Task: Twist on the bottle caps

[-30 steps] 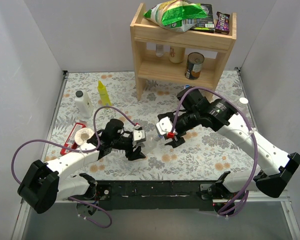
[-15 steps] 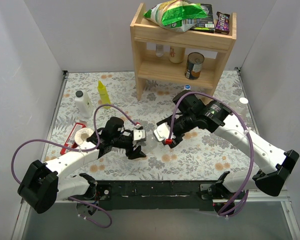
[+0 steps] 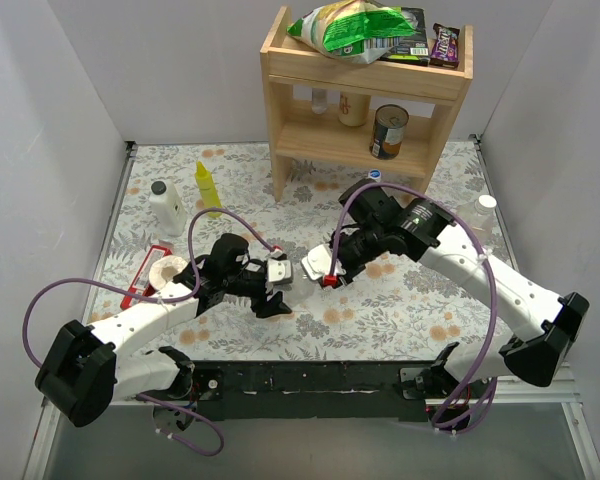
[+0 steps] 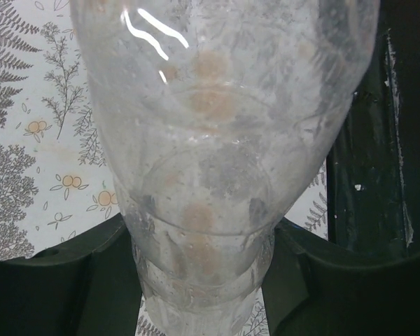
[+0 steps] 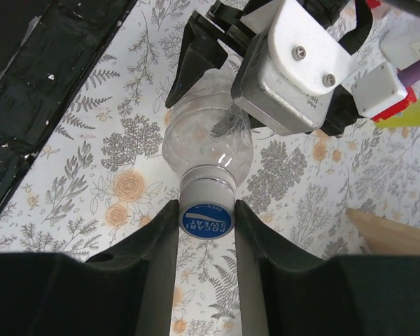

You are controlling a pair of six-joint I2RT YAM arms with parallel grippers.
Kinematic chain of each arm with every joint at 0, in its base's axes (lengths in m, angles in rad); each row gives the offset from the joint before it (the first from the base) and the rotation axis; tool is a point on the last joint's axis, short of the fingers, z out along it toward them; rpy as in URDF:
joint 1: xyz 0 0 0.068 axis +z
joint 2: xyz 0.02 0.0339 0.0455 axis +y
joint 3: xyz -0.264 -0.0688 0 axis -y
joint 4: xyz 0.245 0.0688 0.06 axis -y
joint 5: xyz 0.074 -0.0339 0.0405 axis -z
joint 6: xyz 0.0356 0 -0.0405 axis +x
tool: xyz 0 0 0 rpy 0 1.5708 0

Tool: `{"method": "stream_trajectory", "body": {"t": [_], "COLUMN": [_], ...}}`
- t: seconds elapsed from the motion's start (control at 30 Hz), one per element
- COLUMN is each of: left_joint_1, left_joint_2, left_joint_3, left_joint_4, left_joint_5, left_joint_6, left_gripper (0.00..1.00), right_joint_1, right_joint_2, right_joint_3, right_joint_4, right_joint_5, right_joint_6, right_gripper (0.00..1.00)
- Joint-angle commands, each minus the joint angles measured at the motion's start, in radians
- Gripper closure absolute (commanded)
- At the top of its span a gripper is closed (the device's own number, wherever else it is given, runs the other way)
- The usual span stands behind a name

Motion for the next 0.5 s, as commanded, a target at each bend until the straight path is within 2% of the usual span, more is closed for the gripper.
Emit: {"method": "stream_trajectory", "body": {"t": [0.0, 0.07, 0.1, 0.13, 0.2, 0.23, 0.3, 0.33, 0.43, 0.47], "left_joint_1": [-0.001, -0.001, -0.001, -0.001, -0.003, -0.003, -0.004, -0.004, -0.012, -0.012], "left_joint_2": [-0.025, -0.060, -0.078, -0.112, -0.137, -0.140, -0.137, -0.131, -0.096, -0.086], "left_joint_3": [0.042, 0.022, 0.011, -0.002, -0.039, -0.042, -0.039, -0.036, -0.012, -0.007], "left_joint_4": [0.081, 0.206, 0.251, 0.303, 0.435, 0.458, 0.511, 0.524, 0.528, 0.520], "left_joint_5": [-0.143, -0.247, -0.294, -0.396, -0.473, -0.524, -0.579, -0.607, -0.694, -0.738], "left_joint_6": [-0.026, -0.084, -0.095, -0.104, -0.135, -0.137, -0.181, -0.204, -0.253, -0.265], "left_gripper": [1.00, 1.00, 1.00, 1.00, 1.00, 1.00, 1.00, 1.00, 1.00, 1.00], "right_joint_1": [0.008, 0.008, 0.006, 0.006, -0.003, -0.009, -0.047, -0.064, -0.124, -0.150], "right_joint_2": [0.073, 0.111, 0.157, 0.180, 0.250, 0.269, 0.291, 0.292, 0.329, 0.356], "right_joint_3": [0.088, 0.125, 0.157, 0.174, 0.217, 0.224, 0.217, 0.197, 0.192, 0.192], "right_joint_4": [-0.017, -0.057, -0.068, -0.078, -0.123, -0.117, -0.066, -0.037, 0.015, 0.024], "right_joint_5": [-0.017, -0.036, -0.037, -0.046, -0.057, -0.051, -0.079, -0.111, -0.160, -0.178], "right_joint_6": [0.135, 0.215, 0.309, 0.360, 0.430, 0.559, 0.678, 0.789, 0.975, 1.087], "right_gripper": [0.74, 0.74, 0.74, 0.74, 0.76, 0.76, 0.76, 0.76, 0.83, 0.85]}}
